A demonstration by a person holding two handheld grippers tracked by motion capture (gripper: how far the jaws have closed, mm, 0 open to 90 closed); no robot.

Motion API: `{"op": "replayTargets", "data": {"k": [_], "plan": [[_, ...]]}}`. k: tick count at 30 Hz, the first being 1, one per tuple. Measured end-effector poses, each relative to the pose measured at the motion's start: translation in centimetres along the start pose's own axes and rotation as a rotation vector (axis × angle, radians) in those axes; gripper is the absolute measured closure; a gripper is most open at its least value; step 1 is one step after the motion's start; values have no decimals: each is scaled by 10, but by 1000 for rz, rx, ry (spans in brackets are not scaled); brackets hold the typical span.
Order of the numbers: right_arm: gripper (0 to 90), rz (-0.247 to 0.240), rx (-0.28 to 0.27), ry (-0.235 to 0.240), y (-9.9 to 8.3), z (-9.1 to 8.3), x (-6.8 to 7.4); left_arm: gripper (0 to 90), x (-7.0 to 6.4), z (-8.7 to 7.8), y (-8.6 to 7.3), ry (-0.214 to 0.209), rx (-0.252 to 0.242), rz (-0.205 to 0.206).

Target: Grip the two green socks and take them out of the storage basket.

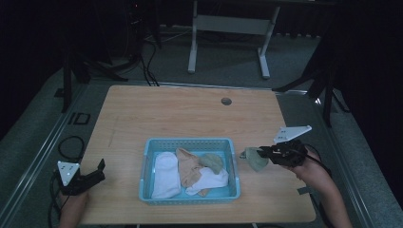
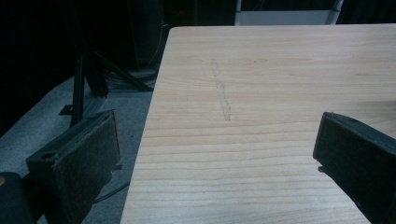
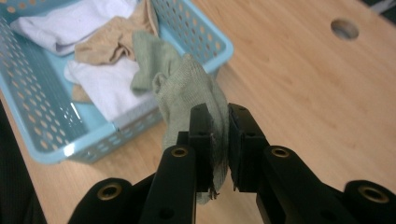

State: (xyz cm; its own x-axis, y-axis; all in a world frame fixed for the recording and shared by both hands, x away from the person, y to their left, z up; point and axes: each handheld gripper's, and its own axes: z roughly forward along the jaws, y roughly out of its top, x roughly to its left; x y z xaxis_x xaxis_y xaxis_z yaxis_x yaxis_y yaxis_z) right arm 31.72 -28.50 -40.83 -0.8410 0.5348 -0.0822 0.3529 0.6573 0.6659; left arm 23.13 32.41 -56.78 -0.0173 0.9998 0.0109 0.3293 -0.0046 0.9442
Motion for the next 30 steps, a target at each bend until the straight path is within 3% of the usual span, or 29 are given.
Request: {"op": "replayTargets", "data": {"k": [1, 6, 7, 15, 24, 30], "plan": [[806, 30, 11, 7, -13, 1, -2, 4, 0, 0, 0, 0, 0, 0], [806, 53, 22, 18, -26, 5, -2, 4, 0, 0, 0, 0, -2, 1], [806, 71, 39, 31, -39, 10, 0, 4, 0, 0, 0, 1, -2, 1], [805, 117, 76, 72, -67, 29, 4, 3, 0, 0, 0, 1, -1, 1], [799, 166, 121, 80, -87, 51, -3, 3, 0, 0, 0, 0, 0, 1], [784, 162, 168, 75, -93, 61, -6, 4, 0, 0, 0, 0, 0, -1]]}}
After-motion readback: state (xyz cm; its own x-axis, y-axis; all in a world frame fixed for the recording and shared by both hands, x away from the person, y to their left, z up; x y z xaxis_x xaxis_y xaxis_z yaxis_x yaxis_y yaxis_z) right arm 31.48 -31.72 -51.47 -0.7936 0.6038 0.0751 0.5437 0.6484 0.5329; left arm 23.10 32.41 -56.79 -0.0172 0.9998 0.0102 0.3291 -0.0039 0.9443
